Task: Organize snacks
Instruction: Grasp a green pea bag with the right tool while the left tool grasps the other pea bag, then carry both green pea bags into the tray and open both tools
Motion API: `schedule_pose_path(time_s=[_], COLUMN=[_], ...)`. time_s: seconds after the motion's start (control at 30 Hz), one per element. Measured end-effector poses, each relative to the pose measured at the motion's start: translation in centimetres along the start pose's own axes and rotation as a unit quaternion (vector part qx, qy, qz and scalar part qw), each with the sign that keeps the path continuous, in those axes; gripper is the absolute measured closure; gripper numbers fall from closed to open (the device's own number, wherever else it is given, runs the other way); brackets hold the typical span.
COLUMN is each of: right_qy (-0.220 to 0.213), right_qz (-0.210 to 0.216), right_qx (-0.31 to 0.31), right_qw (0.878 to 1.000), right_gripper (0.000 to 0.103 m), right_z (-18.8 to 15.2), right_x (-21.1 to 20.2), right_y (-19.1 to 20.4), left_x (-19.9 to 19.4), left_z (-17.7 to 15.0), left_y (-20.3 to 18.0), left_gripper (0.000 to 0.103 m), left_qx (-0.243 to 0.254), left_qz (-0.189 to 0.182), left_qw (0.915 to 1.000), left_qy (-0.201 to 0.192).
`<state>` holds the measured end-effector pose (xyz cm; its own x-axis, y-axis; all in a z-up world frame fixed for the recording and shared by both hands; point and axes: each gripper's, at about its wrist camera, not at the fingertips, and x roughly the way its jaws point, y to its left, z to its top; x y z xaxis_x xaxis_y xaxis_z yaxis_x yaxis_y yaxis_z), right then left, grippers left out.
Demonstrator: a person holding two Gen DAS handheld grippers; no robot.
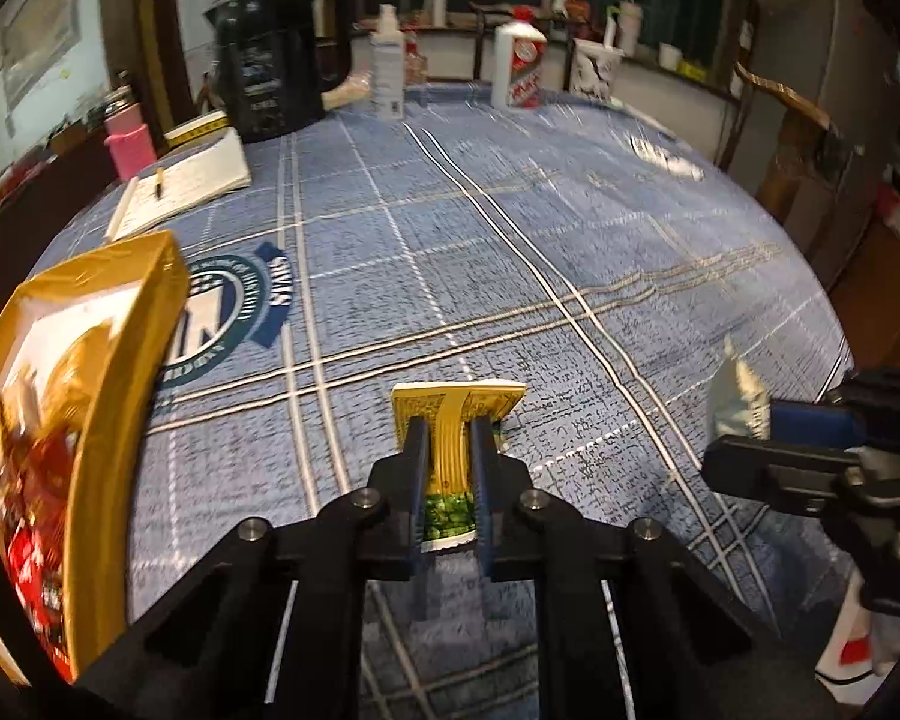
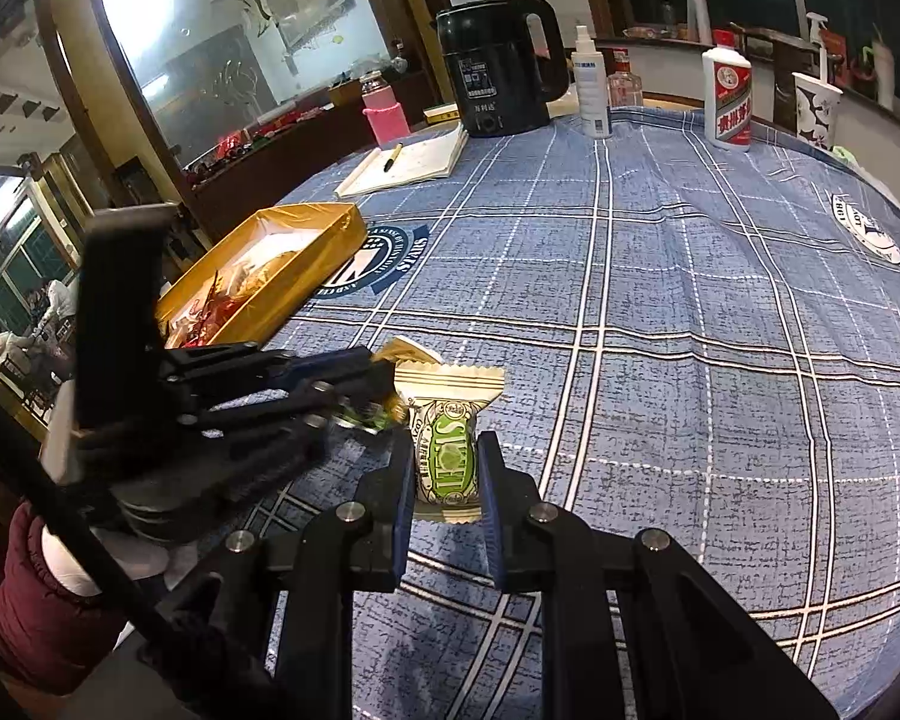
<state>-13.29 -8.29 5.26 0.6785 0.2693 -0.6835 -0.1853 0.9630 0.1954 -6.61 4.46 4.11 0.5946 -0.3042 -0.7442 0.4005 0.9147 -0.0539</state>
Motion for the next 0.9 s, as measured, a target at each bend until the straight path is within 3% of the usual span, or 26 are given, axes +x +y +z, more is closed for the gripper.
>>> schedule_pose_path(time_s=[0.27, 0.57, 0.8, 0.9], right_qy=[0.003, 0.024, 0.034, 0.037], right_qz=[0.001, 0.033, 0.072, 0.086], right_qx=[-0.007, -0.027, -0.059, -0.066], right_qw=[1.000, 0.999, 0.995, 0.993], right_gripper=[0.084, 0.085, 0.085, 0.085], right_z=[-0.6, -0.2, 0.9, 1.5], right_x=[0.0, 2.4, 4.5, 5.5], right_y=[0.6, 4.5, 10.4, 12.5], left_x=[-6.1, -13.4, -14.5, -13.9], left_z=[-2.2, -6.0, -8.3, -9.2], left_y=[5.0, 13.1, 17.0, 17.9], left_gripper=[0.088, 0.088, 0.088, 0.088], left_qx=[-0.116, -0.217, -0.262, -0.271], left_qz=[-0.025, 0.033, 0.074, 0.085], left_qw=[0.9911, 0.9664, 0.9493, 0.9459], left_qy=[-0.060, -0.133, -0.157, -0.157])
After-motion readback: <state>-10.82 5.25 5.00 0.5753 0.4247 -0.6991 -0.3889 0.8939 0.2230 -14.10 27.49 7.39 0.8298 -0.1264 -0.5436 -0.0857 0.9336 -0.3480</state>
